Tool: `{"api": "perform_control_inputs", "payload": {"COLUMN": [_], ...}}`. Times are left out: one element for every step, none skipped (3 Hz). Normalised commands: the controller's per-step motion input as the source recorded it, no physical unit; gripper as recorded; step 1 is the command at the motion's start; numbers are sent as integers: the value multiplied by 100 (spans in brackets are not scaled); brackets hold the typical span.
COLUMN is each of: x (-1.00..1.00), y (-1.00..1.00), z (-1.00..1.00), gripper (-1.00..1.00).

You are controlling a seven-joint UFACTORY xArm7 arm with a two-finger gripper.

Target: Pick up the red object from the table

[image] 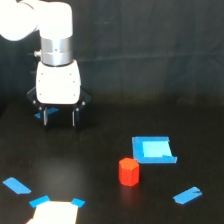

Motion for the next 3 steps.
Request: {"api": "perform_control_inputs", "payload": {"x": [100,98,100], "y": [-100,-72,1], "z": [-95,-100,-100], "gripper": [100,100,100]}}
